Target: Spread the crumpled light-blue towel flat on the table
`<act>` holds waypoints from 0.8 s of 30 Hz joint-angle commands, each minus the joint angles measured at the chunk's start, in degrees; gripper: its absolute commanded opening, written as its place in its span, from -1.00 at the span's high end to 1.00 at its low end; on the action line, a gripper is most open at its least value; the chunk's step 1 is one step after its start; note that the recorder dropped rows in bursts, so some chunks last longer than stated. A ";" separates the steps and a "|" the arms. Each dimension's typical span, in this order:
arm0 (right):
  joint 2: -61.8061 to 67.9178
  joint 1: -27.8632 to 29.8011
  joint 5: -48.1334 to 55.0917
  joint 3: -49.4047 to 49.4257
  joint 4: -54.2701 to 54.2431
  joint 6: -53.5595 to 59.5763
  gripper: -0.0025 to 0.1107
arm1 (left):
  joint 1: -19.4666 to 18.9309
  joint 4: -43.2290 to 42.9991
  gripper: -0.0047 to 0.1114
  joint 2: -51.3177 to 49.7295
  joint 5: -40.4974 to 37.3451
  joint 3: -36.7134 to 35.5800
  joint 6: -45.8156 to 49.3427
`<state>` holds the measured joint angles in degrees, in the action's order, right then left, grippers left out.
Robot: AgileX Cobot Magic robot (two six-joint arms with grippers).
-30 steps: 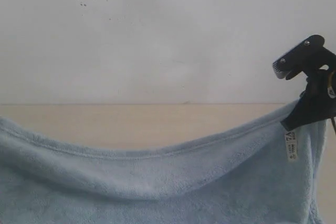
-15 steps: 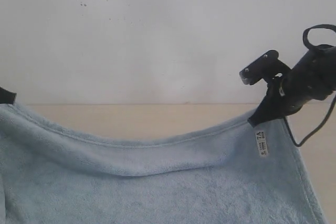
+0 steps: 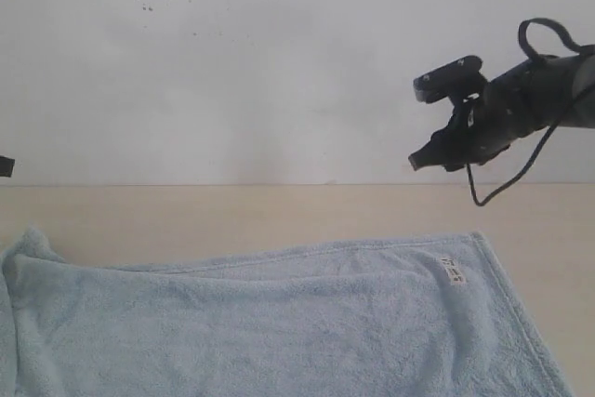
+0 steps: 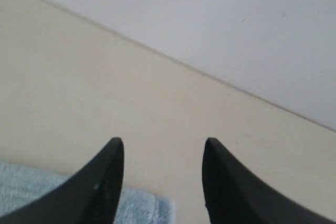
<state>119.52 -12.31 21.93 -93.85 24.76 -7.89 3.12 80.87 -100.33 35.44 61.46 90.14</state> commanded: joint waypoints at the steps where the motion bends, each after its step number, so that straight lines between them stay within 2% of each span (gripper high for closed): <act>1: -1.27 1.43 6.19 -3.23 -1.89 2.26 0.17 | -0.21 10.82 -0.18 2.24 -0.24 1.03 5.09; 3: -2.43 1.43 7.81 -2.12 -5.59 6.31 0.17 | -0.21 19.07 -0.18 3.96 -1.72 0.75 12.58; 5: -4.38 1.52 7.47 0.45 -12.28 11.81 0.17 | 0.29 19.07 -0.18 6.31 -2.78 -2.16 14.23; 9: -8.94 1.52 4.55 6.54 -18.34 15.18 0.17 | 0.46 19.07 -0.16 12.68 -5.80 -7.72 13.78; 12: -12.15 1.42 5.54 11.00 -22.97 17.88 0.17 | 0.46 19.07 -0.11 17.95 -9.59 -10.27 13.78; 14: -14.06 1.42 7.03 14.71 -28.65 23.56 0.19 | 1.48 19.07 -0.07 21.25 -12.34 -12.55 14.03; 16: -15.97 1.42 7.45 18.77 -34.46 28.84 0.37 | 2.99 19.07 0.01 24.05 -13.03 -15.35 14.64; 19: -18.42 1.42 6.01 25.51 -40.69 34.71 0.91 | 5.70 19.07 0.19 26.48 -13.01 -19.92 17.87; 20: -19.16 1.42 5.60 27.45 -41.54 35.70 0.95 | 6.48 19.07 0.24 27.16 -12.91 -21.31 19.00; 22: -20.48 1.42 5.11 30.33 -41.93 36.83 0.83 | 8.13 19.07 0.26 28.31 -11.86 -24.62 21.71; 23: -21.13 1.42 5.11 31.56 -41.93 37.58 0.73 | 8.60 19.07 0.21 28.68 -10.42 -25.66 22.25; 24: -22.37 1.42 5.11 33.21 -41.93 38.62 0.54 | 9.14 19.07 0.07 29.47 -7.05 -27.44 22.62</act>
<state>99.40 -10.93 27.98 -62.88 -16.33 28.41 11.32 99.55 -72.28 24.73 36.41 111.12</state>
